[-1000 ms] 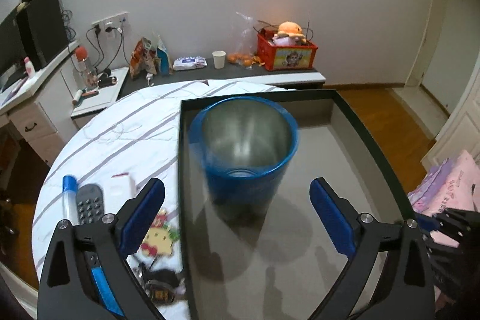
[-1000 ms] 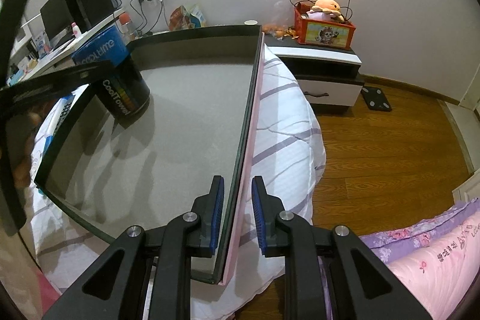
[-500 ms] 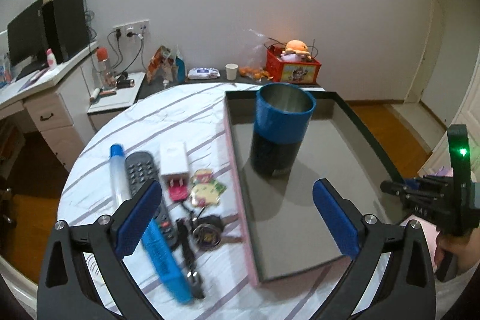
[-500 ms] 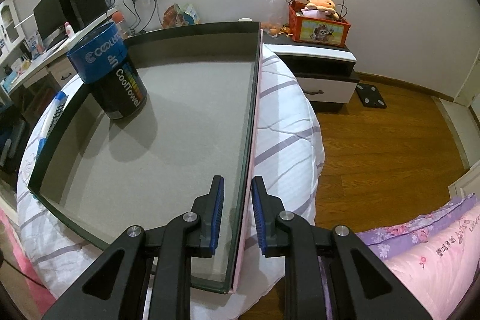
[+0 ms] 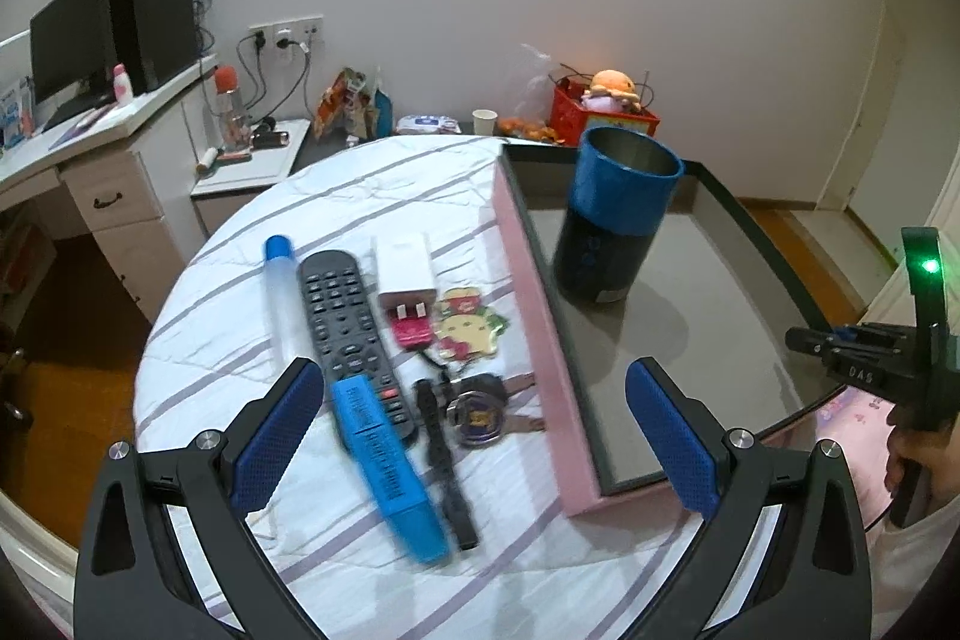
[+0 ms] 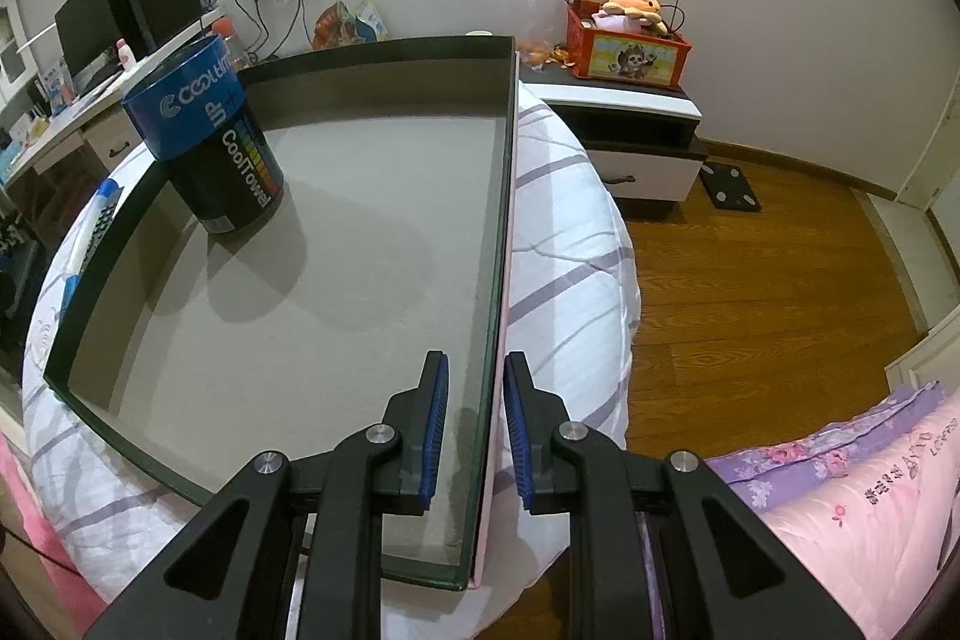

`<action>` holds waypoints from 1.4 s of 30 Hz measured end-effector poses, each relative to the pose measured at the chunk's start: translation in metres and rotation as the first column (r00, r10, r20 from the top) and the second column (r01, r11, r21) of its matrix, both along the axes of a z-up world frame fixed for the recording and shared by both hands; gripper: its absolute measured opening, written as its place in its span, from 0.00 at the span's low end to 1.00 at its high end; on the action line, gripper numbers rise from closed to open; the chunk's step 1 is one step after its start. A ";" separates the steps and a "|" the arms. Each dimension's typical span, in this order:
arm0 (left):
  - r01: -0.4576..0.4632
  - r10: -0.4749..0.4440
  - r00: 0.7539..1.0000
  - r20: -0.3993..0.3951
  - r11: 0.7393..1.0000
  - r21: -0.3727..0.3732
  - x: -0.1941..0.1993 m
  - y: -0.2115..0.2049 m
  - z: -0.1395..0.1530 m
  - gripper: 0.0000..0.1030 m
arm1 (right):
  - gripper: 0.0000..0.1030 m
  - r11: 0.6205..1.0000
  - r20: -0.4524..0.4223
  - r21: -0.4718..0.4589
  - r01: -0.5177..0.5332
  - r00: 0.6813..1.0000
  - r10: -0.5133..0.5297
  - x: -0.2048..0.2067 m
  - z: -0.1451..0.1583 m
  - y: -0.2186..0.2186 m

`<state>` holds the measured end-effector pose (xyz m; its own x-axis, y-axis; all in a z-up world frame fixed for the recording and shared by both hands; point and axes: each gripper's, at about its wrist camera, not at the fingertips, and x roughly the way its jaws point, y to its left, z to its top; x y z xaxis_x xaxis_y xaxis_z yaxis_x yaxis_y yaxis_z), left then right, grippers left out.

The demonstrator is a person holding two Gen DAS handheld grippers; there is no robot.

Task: Organize rigid objects
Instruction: 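Move the left gripper to the blue highlighter and grasp it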

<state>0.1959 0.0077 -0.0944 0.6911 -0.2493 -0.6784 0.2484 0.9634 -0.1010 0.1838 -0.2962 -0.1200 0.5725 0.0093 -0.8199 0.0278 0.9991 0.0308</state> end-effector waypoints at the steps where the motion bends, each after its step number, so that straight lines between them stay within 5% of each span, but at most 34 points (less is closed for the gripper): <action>1: -0.016 0.016 1.000 0.000 1.000 -0.008 -0.001 0.009 0.000 0.99 | 0.18 1.000 0.001 0.003 0.000 1.000 0.000 0.000 0.000 0.000; 11: -0.200 0.198 0.979 -0.043 0.979 -0.048 -0.012 0.076 -0.023 1.00 | 0.19 1.000 -0.001 0.002 0.001 1.000 -0.001 0.000 0.001 0.001; 30: -0.262 0.266 0.947 -0.183 0.964 0.046 0.013 0.057 -0.082 1.00 | 0.19 1.000 -0.008 -0.009 -0.006 1.000 0.006 0.001 0.002 0.003; 33: -0.281 0.303 0.936 -0.178 0.950 0.135 0.016 0.058 -0.089 1.00 | 0.19 1.000 -0.007 -0.004 -0.007 1.000 0.007 0.001 0.001 0.003; 36: -0.280 0.300 0.937 -0.178 0.951 0.133 0.017 0.061 -0.092 1.00 | 0.19 1.000 -0.005 -0.006 -0.008 1.000 0.008 0.002 0.000 0.002; 42: -0.221 0.237 0.956 -0.170 0.969 0.106 0.009 0.064 -0.087 0.75 | 0.19 1.000 -0.008 -0.006 -0.008 1.000 0.008 0.002 0.001 0.003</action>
